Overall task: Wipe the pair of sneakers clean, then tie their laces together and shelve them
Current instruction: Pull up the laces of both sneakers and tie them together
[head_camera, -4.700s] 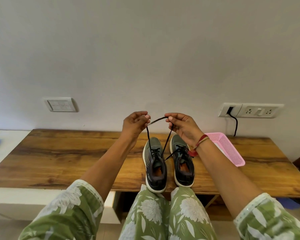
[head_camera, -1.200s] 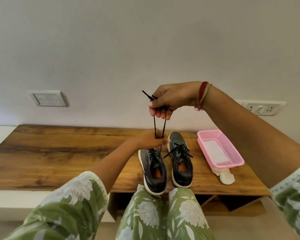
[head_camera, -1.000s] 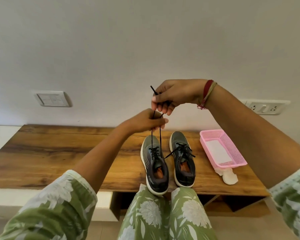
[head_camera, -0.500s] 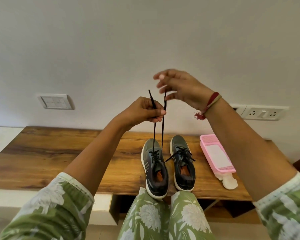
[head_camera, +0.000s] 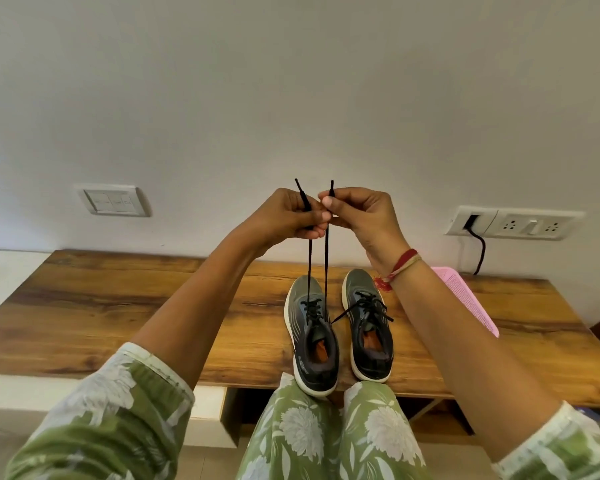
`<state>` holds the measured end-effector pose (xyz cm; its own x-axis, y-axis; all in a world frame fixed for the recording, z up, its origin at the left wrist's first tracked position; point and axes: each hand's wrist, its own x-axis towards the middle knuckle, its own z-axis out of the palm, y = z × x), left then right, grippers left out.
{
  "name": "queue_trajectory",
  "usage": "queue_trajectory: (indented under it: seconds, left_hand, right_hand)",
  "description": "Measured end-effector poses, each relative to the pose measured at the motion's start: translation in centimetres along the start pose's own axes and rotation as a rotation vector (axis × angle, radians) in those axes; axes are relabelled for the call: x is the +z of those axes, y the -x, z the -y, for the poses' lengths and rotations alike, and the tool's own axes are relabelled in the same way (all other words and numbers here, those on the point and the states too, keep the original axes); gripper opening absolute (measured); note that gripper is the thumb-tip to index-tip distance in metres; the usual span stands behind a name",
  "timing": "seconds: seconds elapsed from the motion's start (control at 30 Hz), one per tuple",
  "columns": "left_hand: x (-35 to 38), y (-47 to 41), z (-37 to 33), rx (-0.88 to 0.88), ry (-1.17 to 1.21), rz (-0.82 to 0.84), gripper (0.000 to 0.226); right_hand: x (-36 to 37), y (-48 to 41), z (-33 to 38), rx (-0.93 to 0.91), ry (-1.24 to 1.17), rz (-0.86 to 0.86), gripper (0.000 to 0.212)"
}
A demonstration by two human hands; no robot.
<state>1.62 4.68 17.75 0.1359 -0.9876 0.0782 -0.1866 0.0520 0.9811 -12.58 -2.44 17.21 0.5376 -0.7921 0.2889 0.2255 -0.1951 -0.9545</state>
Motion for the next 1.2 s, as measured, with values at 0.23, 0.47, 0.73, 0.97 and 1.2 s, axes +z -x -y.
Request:
queue_trajectory:
  seconds: [0.23, 0.47, 0.73, 0.97, 1.2]
  left_hand:
    - [-0.3, -0.7, -1.3, 0.024, -0.327, -0.023, 0.039]
    - [0.5, -0.9, -1.1, 0.162, -0.489, -0.237, 0.034]
    - [0.4, -0.5, -1.8, 0.213, -0.452, -0.36, 0.028]
    - [0.5, -0.5, -2.3, 0.2, -0.273, -0.41, 0.02]
    - [0.2, -0.1, -1.8, 0.168, -0.02, -0.427, 0.001]
  right_hand:
    - [-0.3, -0.1, 0.3, 0.015, -0.045, -0.119, 0.019]
    - [0.3, 0.2, 0.8, 0.079, -0.113, -0.173, 0.015]
    - [0.4, 0.0, 0.8, 0.083, -0.125, -0.204, 0.008]
    - [0.7, 0.1, 0.7, 0.079, -0.178, -0.212, 0.013]
    - [1.0, 0.1, 0.7, 0.097, -0.206, -0.202, 0.005]
